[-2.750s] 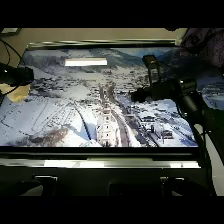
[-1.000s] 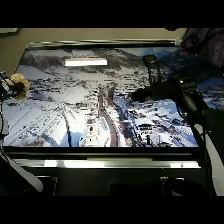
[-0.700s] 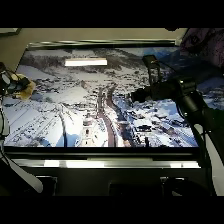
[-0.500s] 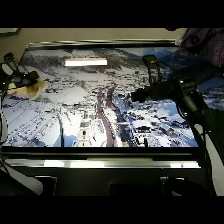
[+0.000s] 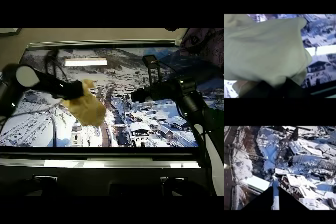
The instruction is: Fold the clothes and pants, and hang the long-sleeved shirts on hangers.
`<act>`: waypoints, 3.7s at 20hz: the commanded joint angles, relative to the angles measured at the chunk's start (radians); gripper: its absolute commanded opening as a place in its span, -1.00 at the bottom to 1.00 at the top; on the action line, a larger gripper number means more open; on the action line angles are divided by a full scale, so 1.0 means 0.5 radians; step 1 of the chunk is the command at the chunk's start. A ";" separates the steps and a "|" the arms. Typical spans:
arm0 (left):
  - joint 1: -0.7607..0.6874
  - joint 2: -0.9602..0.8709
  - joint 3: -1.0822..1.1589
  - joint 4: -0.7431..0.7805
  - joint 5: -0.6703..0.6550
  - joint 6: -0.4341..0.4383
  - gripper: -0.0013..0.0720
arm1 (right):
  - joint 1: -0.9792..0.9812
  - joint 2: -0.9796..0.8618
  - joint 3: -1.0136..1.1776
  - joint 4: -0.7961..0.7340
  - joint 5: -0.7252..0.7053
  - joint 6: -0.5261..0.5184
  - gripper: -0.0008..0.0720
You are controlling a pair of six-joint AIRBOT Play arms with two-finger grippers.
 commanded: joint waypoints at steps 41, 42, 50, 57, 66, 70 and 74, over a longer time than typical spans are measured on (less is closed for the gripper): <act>0.944 0.022 -0.494 -0.230 0.089 0.309 0.87 | -0.517 0.071 -1.511 1.736 -0.111 -0.941 0.65; 0.943 0.005 -0.494 -0.230 0.089 0.309 0.87 | -0.446 0.071 -1.511 1.749 -0.022 -0.935 0.64; 0.943 -0.218 -0.494 -0.361 0.138 0.326 0.87 | -0.317 0.019 -1.511 1.901 0.236 -0.846 0.43; 0.943 -0.285 -0.494 -0.466 0.393 0.441 0.87 | -0.246 -0.153 -1.511 1.924 0.064 -0.874 -0.18; 0.903 -0.639 -0.493 -0.817 0.494 0.730 0.87 | -0.248 -0.113 -1.506 1.930 0.101 -0.842 -0.90; 0.829 -0.787 -0.493 -0.961 0.558 0.835 0.85 | -0.248 -0.113 -1.505 1.931 0.094 -0.835 -0.90; 0.755 -0.887 -0.463 -1.116 0.645 0.945 -0.77 | -0.248 -0.056 -1.463 1.892 0.091 -0.816 -0.90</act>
